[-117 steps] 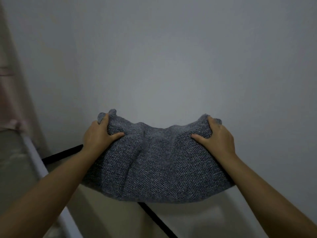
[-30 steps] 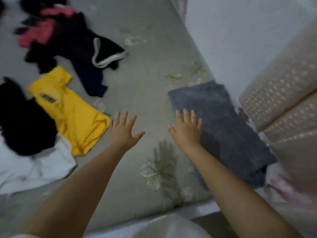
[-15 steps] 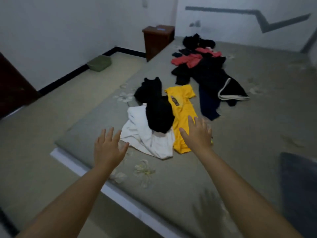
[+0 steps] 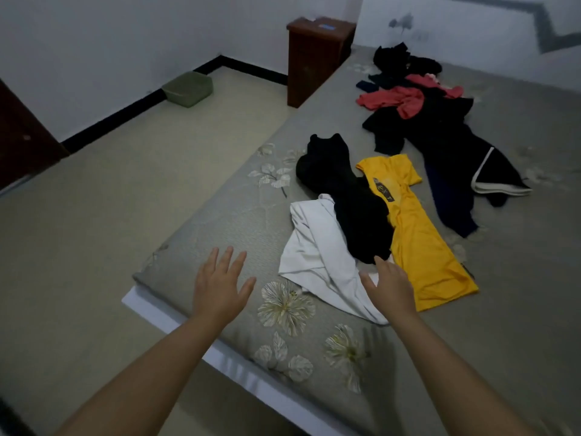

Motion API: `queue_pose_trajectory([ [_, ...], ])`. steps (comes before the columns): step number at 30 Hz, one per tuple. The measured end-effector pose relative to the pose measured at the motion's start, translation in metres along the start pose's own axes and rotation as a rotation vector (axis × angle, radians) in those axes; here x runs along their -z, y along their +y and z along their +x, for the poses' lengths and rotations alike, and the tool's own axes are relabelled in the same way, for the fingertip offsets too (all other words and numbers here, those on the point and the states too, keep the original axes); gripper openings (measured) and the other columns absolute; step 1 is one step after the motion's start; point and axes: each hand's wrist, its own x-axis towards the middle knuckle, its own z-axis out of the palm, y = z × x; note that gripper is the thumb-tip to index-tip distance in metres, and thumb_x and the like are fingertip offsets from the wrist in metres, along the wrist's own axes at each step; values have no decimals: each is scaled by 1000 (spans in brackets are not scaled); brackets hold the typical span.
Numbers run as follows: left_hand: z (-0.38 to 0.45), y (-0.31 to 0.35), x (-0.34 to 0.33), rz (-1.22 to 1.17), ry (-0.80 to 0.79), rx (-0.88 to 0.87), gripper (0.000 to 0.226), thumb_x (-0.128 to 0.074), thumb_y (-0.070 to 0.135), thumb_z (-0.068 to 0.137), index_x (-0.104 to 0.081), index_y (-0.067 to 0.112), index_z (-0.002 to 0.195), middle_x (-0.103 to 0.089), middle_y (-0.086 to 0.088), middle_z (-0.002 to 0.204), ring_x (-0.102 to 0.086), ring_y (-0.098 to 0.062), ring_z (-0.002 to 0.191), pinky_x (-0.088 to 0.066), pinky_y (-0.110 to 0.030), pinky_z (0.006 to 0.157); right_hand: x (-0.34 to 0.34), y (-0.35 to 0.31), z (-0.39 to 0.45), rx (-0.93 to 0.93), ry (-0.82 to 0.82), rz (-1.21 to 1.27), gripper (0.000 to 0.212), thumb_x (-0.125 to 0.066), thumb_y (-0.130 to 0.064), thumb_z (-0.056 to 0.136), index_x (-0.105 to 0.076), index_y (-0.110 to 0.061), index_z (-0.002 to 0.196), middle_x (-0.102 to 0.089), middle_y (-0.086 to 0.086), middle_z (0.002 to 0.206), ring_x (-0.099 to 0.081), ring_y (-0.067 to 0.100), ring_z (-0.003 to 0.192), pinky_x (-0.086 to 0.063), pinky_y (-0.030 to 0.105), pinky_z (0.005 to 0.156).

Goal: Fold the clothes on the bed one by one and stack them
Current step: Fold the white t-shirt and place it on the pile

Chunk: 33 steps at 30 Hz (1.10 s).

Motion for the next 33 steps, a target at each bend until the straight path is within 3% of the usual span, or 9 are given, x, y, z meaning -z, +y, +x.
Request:
queue_pose_trajectory([
  [5,70,-7,-43,12,-121,-110,96,2,66,63,-25,23,144,-18,-4,153,-5,-24,143,-10,-41,113,-57,-4,49,-104,-118,92,63,-46,-45,91,-28,-11,142,-43,13,139,-40,30,125,-37,37,94],
  [11,142,1,-118,37,-408,-245,109,11,80,58,-17,23,146,-17,-8,153,-9,-27,142,-10,-39,114,-136,4,72,-362,-150,212,89,-57,-56,80,-19,-9,145,-37,15,143,-34,28,131,-29,39,105],
  [14,156,17,-152,-165,-425,-266,84,-21,79,74,-20,28,142,-27,-27,145,-30,-46,130,-29,-54,103,-155,9,74,-514,-53,325,100,-61,-61,71,-19,-7,144,-46,17,133,-41,32,124,-25,45,106],
  [16,162,28,-168,-324,-413,-193,79,-56,58,77,-7,41,137,-9,-26,150,-22,-45,134,-30,-54,104,-162,15,80,-562,27,344,104,-50,-69,61,-29,-5,141,-55,17,119,-48,34,113,-29,48,103],
  [19,168,45,-189,-268,-448,-77,95,-65,47,76,-2,36,145,2,-20,151,-15,-37,137,-26,-45,108,-178,26,83,-485,119,282,57,-50,-53,71,-68,-3,89,-62,16,76,-60,35,75,-42,39,75],
  [21,172,51,-196,-285,-425,-13,86,-60,46,81,-7,28,146,-20,-23,143,-31,-35,127,-34,-41,99,-177,29,83,-452,180,319,44,-49,-37,78,-59,0,57,-54,15,59,-56,28,61,-30,29,60],
  [25,186,38,-188,-365,-441,-42,57,-47,34,92,-26,22,144,-51,-22,124,-50,-33,110,-38,-34,83,-150,19,79,-516,326,538,28,-48,-17,94,-44,-8,68,-42,-1,61,-43,20,65,-19,26,57],
  [29,206,14,-137,-352,-318,-241,36,-48,22,94,-53,12,128,-60,-17,121,-52,-32,109,-37,-34,81,-99,5,72,-500,465,552,28,-37,-32,88,-37,-6,77,-32,-7,60,-36,17,59,-17,29,56],
  [33,243,-6,-59,-355,-149,-370,32,-48,24,94,-61,5,116,-63,-19,113,-55,-35,104,-38,-37,78,-31,-29,71,-433,569,459,47,-35,-41,84,-51,2,94,-55,18,75,-51,35,73,-20,31,57],
])
